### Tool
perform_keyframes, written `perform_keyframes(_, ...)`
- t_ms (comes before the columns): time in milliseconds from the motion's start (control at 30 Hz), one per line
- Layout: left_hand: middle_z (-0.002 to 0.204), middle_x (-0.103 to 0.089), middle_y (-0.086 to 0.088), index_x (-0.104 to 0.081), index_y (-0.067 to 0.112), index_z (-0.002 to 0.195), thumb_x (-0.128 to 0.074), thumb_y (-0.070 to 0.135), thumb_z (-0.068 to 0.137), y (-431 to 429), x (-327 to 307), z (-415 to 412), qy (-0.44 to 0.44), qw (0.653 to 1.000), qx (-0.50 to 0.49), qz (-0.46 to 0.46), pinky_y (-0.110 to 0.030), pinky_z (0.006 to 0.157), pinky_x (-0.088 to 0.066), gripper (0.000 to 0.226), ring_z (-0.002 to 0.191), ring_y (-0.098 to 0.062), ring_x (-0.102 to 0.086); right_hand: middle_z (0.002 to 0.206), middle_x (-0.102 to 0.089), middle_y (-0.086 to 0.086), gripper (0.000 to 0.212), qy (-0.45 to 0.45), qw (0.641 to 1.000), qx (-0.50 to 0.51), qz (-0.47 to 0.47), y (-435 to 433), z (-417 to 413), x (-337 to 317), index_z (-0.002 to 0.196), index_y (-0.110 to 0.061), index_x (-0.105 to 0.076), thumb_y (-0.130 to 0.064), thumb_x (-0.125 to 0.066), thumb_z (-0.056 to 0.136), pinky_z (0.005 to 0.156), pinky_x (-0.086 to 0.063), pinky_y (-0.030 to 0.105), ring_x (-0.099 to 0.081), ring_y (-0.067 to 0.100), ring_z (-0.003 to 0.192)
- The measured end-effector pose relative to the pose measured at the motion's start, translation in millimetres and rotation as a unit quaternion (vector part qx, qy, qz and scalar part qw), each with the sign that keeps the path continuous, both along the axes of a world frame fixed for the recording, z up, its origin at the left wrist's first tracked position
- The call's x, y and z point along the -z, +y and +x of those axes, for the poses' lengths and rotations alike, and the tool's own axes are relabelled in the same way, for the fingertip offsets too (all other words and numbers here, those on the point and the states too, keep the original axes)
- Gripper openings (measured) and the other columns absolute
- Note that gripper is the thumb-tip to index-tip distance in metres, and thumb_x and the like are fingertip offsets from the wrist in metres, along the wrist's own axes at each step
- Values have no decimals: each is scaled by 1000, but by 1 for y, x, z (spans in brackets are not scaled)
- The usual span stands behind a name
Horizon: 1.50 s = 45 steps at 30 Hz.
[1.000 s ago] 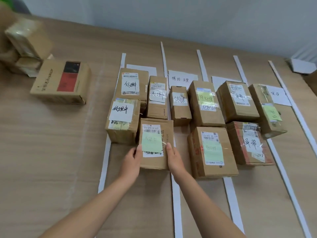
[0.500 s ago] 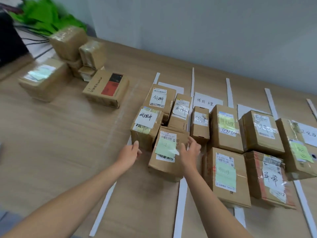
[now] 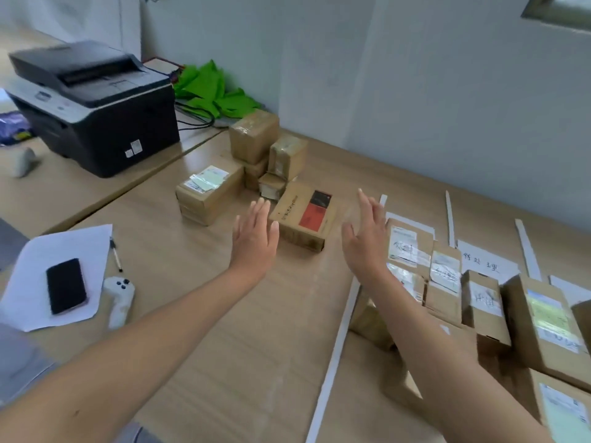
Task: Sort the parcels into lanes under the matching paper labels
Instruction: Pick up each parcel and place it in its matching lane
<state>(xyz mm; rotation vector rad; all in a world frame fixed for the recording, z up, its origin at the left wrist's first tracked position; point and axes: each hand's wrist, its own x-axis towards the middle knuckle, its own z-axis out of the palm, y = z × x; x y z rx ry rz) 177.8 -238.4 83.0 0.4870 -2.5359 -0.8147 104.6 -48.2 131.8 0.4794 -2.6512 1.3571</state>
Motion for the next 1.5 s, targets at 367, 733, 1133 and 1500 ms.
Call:
perform_keyframes(367,165,-15,4,-23,18,156,-27,32,105,-259,21,-6,-51,997,-46,-40,-44,122,3,52,152,-8,-4,151,-31,4,61,-112,991,-53,-40,-281,5,35,154,-13,-31,-13,-53,97,123,-18,40,-25,17,144)
perform_keyframes(733,162,-26,-5,-26,10,154,-32,27,106,-337,82,-100,-114,986,-42,112,-43,120,-17,52,151,-19,-17,166,-17,1,64,-329,943,-48,9,-343,-71,102,159,-15,-15,-32,-45,105,125,-13,34,-15,13,153)
perform_keyframes(1133,132,-61,-4,-60,19,130,-39,65,86,-388,132,-168,-220,846,-180,451,-40,104,-44,66,118,-25,-56,145,-50,-15,48,-504,853,-4,-133,-417,-138,187,147,-48,-33,-55,-23,100,113,-35,40,-47,15,133)
perform_keyframes(1500,120,-70,5,-63,29,127,-38,53,100,-328,111,-93,-151,816,-165,533,-40,101,-47,44,112,-17,-63,127,-66,-18,41,-564,785,-9,-258,-381,-94,168,136,-53,-46,-42,-19,108,92,-53,31,-64,7,115)
